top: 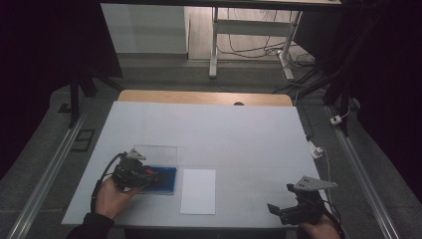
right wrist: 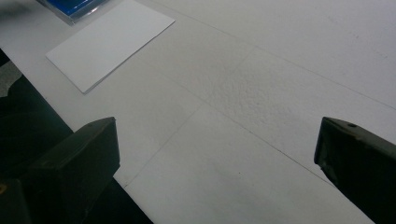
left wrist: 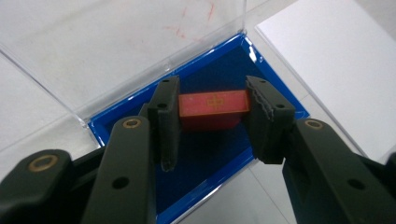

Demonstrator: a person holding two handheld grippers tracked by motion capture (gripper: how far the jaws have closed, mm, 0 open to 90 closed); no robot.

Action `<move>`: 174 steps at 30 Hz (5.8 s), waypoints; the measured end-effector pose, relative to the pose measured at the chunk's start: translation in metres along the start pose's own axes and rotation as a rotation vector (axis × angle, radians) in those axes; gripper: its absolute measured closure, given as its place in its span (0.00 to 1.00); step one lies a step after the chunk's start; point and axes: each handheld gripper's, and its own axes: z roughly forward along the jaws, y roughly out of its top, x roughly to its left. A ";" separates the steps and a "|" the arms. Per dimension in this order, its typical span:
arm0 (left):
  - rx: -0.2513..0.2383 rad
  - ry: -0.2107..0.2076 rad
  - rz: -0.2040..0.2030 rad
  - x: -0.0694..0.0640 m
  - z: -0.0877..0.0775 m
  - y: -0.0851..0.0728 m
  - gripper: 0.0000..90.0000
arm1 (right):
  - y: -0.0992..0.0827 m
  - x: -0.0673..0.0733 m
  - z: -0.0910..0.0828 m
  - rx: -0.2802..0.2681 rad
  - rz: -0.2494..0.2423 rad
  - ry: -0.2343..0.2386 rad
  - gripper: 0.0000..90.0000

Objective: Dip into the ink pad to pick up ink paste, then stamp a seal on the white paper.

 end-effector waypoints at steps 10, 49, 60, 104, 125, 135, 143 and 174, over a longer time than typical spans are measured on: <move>0.039 0.043 0.031 -0.005 0.006 0.000 0.65 | 0.000 0.000 0.000 0.001 -0.002 0.000 0.00; 0.048 0.148 0.090 -0.023 0.009 -0.001 0.65 | 0.000 0.002 0.001 0.012 -0.014 0.001 0.00; 0.030 0.054 0.004 -0.008 0.006 -0.002 0.65 | 0.000 0.001 0.001 0.011 -0.016 -0.003 0.00; -0.159 -0.029 0.120 -0.041 -0.019 0.018 0.65 | 0.000 0.002 0.002 0.013 -0.016 -0.001 0.00; -0.128 -0.117 0.208 -0.070 -0.007 0.038 0.65 | 0.000 0.001 0.001 0.008 -0.005 -0.003 0.00; -0.109 -0.146 0.256 -0.082 0.004 0.045 0.65 | 0.000 0.000 0.000 0.004 0.000 0.000 0.00; -0.096 -0.168 0.283 -0.089 0.014 0.052 0.64 | 0.000 0.000 0.000 0.005 0.000 -0.002 0.00; 0.027 -0.158 0.334 -0.105 0.059 0.054 0.65 | 0.000 0.000 0.000 0.007 -0.003 -0.001 0.00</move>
